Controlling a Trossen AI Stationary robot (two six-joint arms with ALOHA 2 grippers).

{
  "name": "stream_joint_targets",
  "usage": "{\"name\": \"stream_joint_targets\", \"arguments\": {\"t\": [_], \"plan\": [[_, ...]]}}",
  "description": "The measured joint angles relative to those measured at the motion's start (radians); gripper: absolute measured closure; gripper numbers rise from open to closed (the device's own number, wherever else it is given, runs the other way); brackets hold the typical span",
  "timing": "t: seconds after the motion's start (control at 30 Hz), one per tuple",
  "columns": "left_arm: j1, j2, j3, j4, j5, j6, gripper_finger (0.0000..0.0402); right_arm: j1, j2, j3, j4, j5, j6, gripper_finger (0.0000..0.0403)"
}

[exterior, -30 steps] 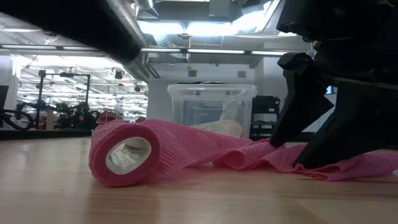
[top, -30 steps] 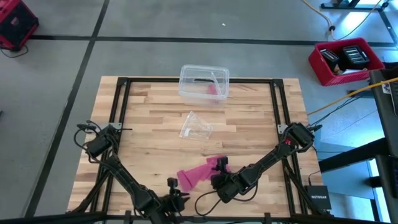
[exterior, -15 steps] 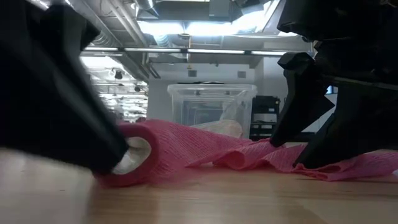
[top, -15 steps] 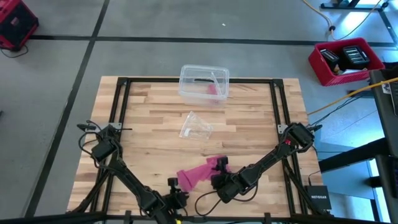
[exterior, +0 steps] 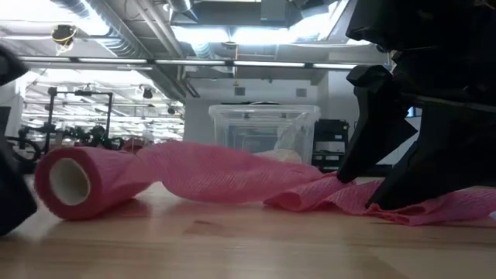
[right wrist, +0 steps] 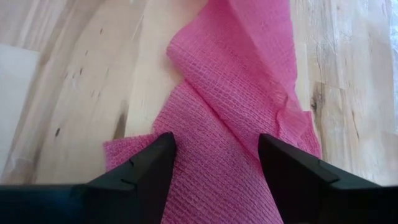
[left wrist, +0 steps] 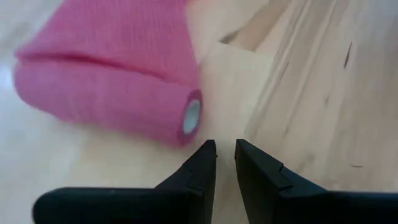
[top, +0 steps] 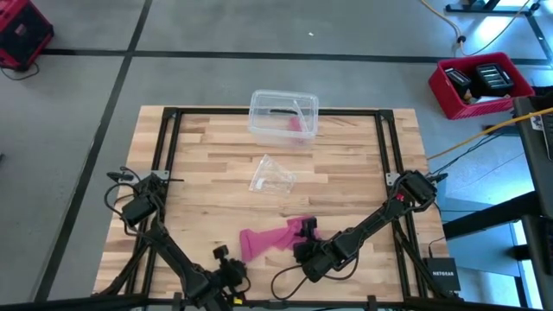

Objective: Roll bandage
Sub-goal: Roll the pink bandage

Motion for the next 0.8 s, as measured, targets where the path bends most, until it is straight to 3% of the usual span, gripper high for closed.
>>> {"name": "stream_joint_targets", "arguments": {"t": [0.23,0.53,0.8], "plan": [[0.004,0.000,0.000,-0.013,0.004,-0.102,0.0332,0.000,0.000,-0.001,0.001,0.000,0.000,0.0166],[0.005,-0.001,0.001,-0.039,0.052,-0.217,0.0232,0.000,0.000,-0.001,0.002,-0.004,0.000,0.0166],[-0.003,0.000,-0.001,-0.122,-0.005,-0.407,0.0222,0.000,0.000,-0.001,0.005,-0.008,-0.001,0.0166]]}}
